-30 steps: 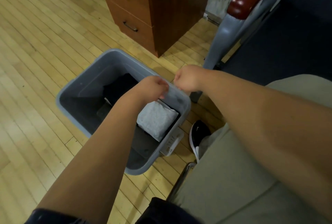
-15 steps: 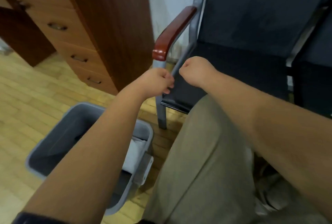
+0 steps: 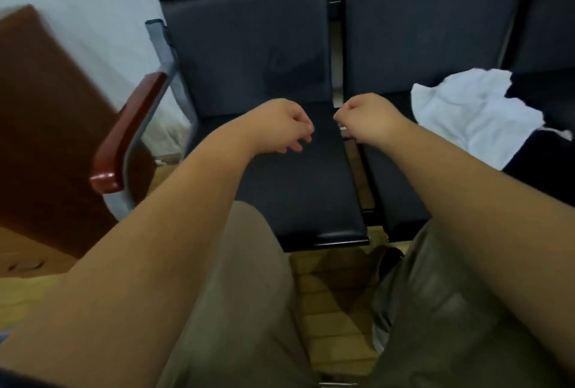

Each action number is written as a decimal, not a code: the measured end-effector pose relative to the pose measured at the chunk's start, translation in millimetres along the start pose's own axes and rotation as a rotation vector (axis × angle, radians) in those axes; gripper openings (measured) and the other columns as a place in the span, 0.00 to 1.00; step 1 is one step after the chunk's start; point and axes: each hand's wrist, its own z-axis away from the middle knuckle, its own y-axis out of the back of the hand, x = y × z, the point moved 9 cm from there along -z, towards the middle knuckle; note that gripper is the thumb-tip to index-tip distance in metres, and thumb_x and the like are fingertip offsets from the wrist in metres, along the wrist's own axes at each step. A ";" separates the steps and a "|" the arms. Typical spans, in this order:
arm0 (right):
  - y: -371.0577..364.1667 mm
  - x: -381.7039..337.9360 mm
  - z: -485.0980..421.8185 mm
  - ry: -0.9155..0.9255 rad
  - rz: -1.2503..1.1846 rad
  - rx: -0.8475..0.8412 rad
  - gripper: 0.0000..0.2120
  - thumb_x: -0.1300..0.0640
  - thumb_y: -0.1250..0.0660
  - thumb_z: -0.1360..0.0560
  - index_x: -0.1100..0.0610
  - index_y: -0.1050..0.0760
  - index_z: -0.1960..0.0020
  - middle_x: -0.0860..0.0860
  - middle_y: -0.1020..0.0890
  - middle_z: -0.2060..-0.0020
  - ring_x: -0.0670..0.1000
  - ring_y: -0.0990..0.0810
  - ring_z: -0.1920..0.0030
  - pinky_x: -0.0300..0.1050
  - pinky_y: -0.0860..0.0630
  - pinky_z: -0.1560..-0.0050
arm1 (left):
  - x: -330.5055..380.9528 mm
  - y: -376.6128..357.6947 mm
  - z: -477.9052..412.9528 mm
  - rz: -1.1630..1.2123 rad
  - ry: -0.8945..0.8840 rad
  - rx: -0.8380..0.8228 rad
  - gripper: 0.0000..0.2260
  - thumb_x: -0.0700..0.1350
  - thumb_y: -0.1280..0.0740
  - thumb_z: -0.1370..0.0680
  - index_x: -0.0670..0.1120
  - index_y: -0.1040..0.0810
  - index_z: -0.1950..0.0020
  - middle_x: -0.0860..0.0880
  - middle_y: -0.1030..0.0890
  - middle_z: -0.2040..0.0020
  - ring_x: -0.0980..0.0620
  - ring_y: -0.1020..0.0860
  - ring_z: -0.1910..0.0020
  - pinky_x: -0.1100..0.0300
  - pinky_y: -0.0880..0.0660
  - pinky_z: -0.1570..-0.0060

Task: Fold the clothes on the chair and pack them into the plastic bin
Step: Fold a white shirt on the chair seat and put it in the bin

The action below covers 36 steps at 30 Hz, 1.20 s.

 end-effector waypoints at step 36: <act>95.7 250.2 -57.0 -0.414 0.429 0.151 0.18 0.57 0.32 0.21 0.53 0.29 0.33 0.57 0.27 0.39 0.63 0.26 0.38 0.54 0.26 0.45 | 73.1 -262.7 -159.3 -0.541 -0.397 -0.322 0.21 0.44 0.36 0.16 0.48 0.26 0.22 0.50 0.31 0.21 0.41 0.31 0.28 0.48 0.32 0.25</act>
